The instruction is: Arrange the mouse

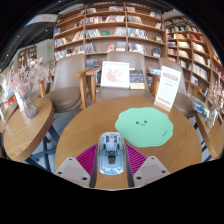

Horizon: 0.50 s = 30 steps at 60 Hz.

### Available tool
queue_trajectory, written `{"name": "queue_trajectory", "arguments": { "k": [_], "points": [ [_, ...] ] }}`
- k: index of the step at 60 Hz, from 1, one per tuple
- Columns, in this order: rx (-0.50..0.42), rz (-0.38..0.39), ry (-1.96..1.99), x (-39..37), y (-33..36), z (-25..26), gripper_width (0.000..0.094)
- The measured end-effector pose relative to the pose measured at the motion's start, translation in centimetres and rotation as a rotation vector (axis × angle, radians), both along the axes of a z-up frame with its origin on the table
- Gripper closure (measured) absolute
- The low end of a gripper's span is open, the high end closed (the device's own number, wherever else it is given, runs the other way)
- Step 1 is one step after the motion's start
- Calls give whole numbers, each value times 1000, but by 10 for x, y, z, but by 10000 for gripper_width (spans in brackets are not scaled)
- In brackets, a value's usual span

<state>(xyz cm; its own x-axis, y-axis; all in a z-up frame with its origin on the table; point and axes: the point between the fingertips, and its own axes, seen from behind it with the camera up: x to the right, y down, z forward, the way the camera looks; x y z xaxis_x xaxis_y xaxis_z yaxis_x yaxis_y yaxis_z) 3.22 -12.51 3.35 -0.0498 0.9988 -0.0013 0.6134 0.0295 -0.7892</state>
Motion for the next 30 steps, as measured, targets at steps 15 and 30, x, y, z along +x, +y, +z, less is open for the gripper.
{"name": "queue_trajectory", "arguments": {
  "k": [15, 30],
  "points": [
    [25, -91, 70, -100, 81, 47, 508],
    [8, -136, -33, -141, 134, -36, 479]
  ]
}}
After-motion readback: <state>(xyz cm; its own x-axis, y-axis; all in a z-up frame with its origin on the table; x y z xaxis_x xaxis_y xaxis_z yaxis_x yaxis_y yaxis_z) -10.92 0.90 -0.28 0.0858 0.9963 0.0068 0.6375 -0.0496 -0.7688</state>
